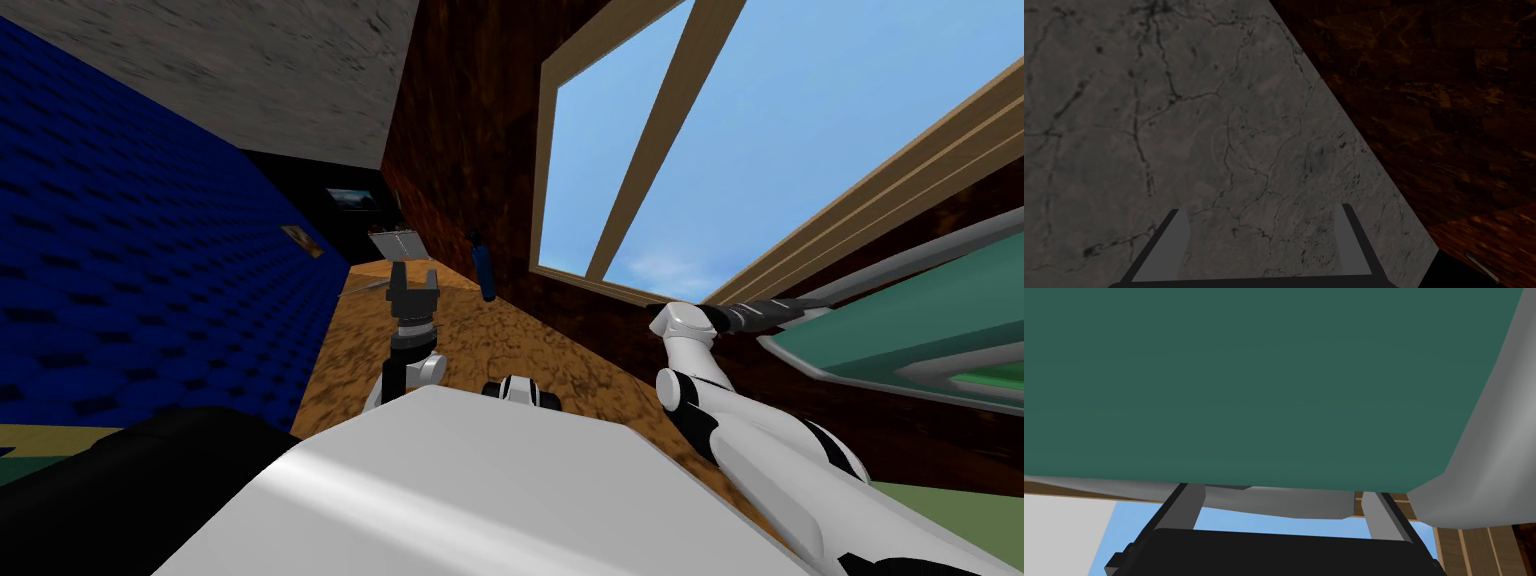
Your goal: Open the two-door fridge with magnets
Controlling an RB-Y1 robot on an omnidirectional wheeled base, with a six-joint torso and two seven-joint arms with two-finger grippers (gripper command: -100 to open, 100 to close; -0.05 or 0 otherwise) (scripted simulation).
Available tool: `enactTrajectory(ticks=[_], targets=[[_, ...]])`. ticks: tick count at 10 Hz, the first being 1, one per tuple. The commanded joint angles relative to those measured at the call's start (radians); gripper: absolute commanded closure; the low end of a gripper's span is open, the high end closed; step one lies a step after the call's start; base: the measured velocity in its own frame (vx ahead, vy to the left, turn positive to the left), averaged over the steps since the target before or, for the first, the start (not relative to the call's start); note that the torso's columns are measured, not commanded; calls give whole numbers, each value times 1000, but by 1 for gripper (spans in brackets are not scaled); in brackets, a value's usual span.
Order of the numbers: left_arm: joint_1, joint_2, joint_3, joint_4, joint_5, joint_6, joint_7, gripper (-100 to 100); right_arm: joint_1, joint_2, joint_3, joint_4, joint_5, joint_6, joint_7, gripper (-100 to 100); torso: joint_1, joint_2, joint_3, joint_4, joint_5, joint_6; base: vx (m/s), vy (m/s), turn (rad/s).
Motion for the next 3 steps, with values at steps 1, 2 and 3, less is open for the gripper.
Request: enactTrajectory(ticks=[1,2,3], targets=[[0,0,0,0,0,0,0,0,1,1,-1,1,-1,0,0,0,-1,-1,0,0,-1,0,0,0,0],[0,0,0,0,0,0,0,0,2,2,-1,3,-1,0,0,0,-2,-1,-1,-1,-1,0,0,0,0],[0,0,0,0,0,0,0,0,3,3,-1,3,-2,0,0,0,-2,-2,-1,-1,-2,0,0,0,0]])
